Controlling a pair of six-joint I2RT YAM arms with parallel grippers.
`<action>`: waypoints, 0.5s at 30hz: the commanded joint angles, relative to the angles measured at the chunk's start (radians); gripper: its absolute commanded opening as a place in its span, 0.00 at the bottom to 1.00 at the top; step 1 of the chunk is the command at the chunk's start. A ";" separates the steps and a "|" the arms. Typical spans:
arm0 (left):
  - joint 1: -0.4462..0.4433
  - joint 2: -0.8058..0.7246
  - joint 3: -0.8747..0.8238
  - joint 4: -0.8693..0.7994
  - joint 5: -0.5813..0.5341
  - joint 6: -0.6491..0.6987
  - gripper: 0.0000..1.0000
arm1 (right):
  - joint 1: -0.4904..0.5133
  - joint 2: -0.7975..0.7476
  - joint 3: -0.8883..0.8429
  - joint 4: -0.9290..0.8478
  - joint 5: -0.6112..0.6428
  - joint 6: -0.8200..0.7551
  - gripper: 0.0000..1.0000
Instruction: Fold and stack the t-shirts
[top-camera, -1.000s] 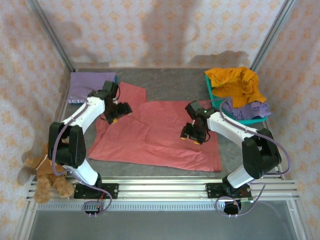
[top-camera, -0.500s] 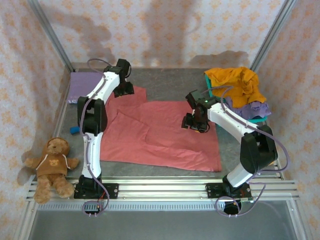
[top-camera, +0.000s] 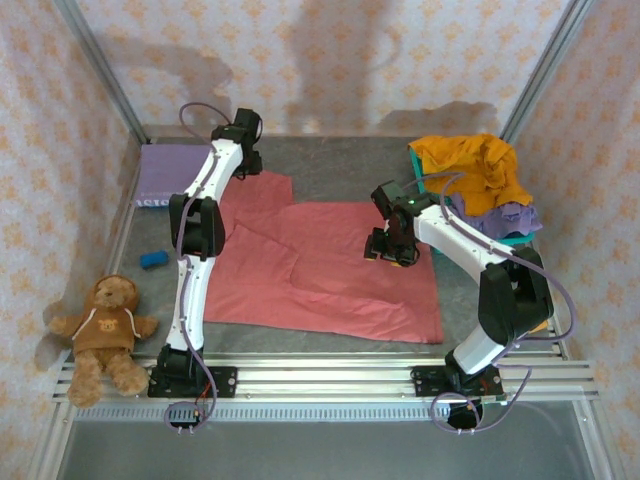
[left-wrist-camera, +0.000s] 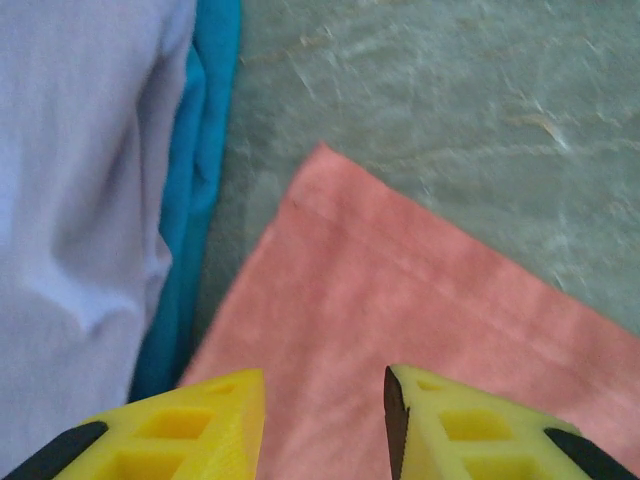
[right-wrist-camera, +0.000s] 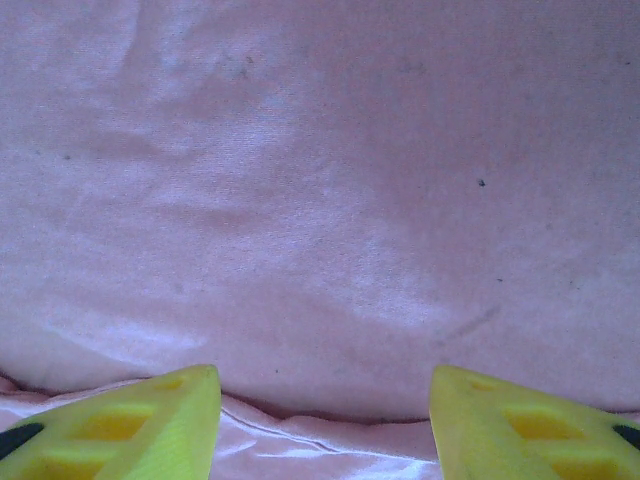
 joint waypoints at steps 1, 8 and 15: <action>0.012 0.067 0.089 0.028 -0.038 0.027 0.40 | -0.005 -0.012 -0.002 -0.021 0.026 -0.002 0.57; 0.035 0.135 0.180 0.041 -0.034 0.012 0.40 | -0.006 -0.022 0.017 -0.051 0.037 -0.009 0.57; 0.061 0.165 0.199 -0.039 0.044 -0.036 0.45 | -0.008 -0.027 0.062 -0.071 0.043 -0.003 0.57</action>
